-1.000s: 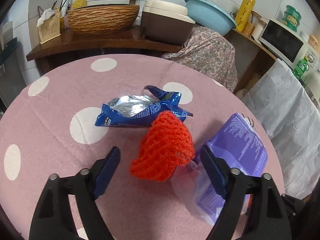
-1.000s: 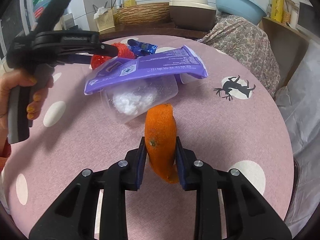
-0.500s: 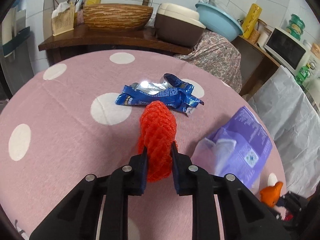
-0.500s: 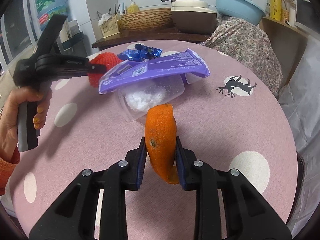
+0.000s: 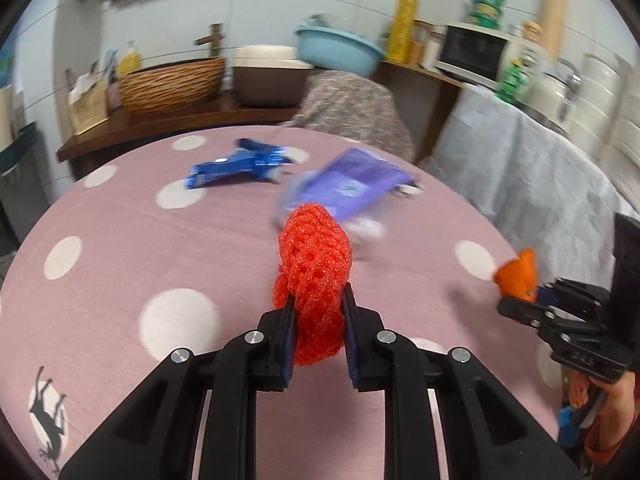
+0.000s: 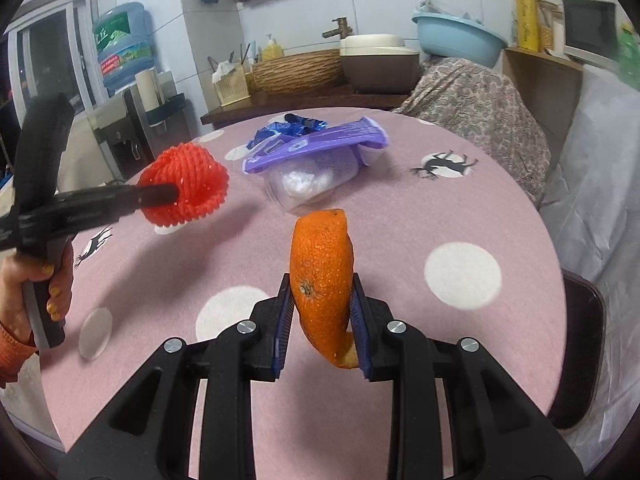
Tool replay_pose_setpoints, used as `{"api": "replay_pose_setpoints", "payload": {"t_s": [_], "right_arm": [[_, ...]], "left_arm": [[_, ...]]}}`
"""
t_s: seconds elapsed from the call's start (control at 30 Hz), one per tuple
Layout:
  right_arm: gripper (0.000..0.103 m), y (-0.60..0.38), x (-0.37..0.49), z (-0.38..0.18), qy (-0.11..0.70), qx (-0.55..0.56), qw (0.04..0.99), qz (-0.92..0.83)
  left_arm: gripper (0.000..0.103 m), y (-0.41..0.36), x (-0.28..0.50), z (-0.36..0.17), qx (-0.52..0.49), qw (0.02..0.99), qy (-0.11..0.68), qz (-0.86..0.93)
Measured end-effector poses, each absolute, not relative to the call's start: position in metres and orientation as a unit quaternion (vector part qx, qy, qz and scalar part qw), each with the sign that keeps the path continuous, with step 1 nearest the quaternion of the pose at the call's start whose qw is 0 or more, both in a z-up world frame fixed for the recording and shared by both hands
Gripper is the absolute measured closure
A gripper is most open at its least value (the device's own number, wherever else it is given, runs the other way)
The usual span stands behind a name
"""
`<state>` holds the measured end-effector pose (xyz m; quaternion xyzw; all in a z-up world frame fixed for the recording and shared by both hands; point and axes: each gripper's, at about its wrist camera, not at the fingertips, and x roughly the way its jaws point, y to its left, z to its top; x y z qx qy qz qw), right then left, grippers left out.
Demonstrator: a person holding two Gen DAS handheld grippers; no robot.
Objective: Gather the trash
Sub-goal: 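Carry the orange peel and red net over the black bin with both tools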
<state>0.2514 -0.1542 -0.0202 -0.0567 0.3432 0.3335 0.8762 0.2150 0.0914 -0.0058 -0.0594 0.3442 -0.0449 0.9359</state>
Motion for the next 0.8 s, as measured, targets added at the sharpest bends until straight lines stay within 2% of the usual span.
{"api": "replay_pose_setpoints", "payload": {"t_s": [0.4, 0.8], "right_arm": [[0.075, -0.278, 0.219, -0.034, 0.342, -0.007, 0.909, 0.237], [0.075, -0.408, 0.247, -0.078, 0.363, 0.056, 0.925, 0.094]], "left_arm": [[0.083, -0.063, 0.225, -0.011, 0.000, 0.922, 0.344, -0.180], [0.083, -0.181, 0.263, -0.024, 0.021, 0.888, 0.377, -0.263]]}}
